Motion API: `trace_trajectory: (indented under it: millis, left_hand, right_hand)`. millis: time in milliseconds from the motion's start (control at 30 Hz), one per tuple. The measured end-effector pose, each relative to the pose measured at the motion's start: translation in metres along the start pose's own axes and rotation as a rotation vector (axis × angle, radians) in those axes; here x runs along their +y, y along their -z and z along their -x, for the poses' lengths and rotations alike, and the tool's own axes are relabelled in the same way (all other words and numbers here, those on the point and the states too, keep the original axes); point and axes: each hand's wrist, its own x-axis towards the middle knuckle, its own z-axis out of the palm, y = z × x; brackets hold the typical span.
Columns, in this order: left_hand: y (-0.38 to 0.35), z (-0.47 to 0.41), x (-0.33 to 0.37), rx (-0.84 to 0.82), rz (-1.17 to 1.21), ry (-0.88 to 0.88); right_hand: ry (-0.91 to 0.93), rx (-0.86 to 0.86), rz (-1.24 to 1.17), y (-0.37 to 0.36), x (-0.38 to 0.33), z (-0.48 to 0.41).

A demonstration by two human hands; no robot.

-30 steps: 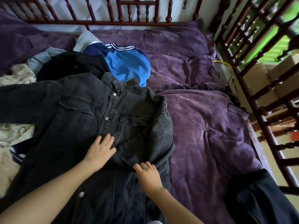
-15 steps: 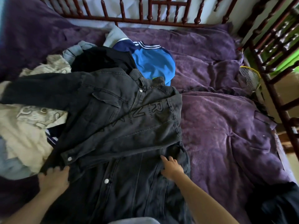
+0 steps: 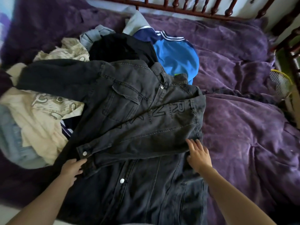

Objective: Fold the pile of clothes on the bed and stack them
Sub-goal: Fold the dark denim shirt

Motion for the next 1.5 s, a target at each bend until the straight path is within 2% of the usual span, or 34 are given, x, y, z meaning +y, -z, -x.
trace_trajectory:
  millis: [67, 133, 267, 367, 467, 533, 667, 800, 933, 1067, 1167, 1233, 1300, 1400, 1500]
  left_hand:
    - [0.002, 0.003, -0.005, -0.038, -0.008, -0.015]
    - [0.0, 0.004, -0.007, -0.037, -0.021, -0.058]
    - [0.011, -0.002, 0.001, 0.059, 0.118, -0.252]
    - [0.02, -0.001, -0.003, 0.06, 0.049, -0.345]
    - [0.021, -0.004, -0.02, 0.04, -0.022, -0.205]
    - [0.026, -0.009, -0.012, 0.05, 0.014, -0.191]
    - [0.042, -0.022, 0.048, 0.024, 0.089, -0.341]
    - [0.055, -0.035, 0.116, -0.042, 0.208, -0.398]
    - [0.067, -0.054, 0.174, -0.118, 0.313, -0.438]
    - [0.079, -0.085, 0.222, -0.231, 0.492, -0.323]
    - [0.089, -0.103, 0.245, -0.25, 0.67, -0.21]
    - [0.097, -0.114, 0.255, -0.265, 0.821, -0.197]
    - [0.106, -0.117, 0.265, -0.27, 0.931, -0.2]
    - [0.121, -0.113, 0.29, -0.236, 0.955, -0.185]
    - [0.127, -0.1, 0.316, -0.078, 0.925, -0.317]
  right_hand:
    - [0.014, -0.275, 0.071, -0.009, -0.004, -0.001]
    - [-0.013, -0.43, 0.088, -0.012, -0.013, -0.002]
    - [0.042, -0.314, 0.073, -0.011, -0.041, 0.012]
    - [0.087, -0.366, 0.041, -0.022, -0.059, 0.03]
    - [0.032, -0.358, 0.024, -0.019, -0.074, 0.038]
    - [0.048, -0.302, 0.044, -0.006, -0.087, 0.039]
    - [0.122, -0.287, 0.023, 0.025, -0.118, 0.037]
    - [0.176, -0.231, -0.017, 0.04, -0.161, 0.028]
    - [0.238, -0.304, -0.037, 0.035, -0.206, 0.022]
    - [0.192, -0.397, -0.038, 0.013, -0.232, 0.022]
    - [0.15, -0.407, -0.053, 0.011, -0.235, 0.02]
    - [0.136, -0.427, -0.069, 0.015, -0.234, 0.017]
    - [0.125, -0.442, -0.08, 0.02, -0.233, 0.015]
    - [0.105, -0.451, -0.088, 0.022, -0.236, 0.014]
    - [0.09, -0.46, -0.08, 0.022, -0.238, 0.015]
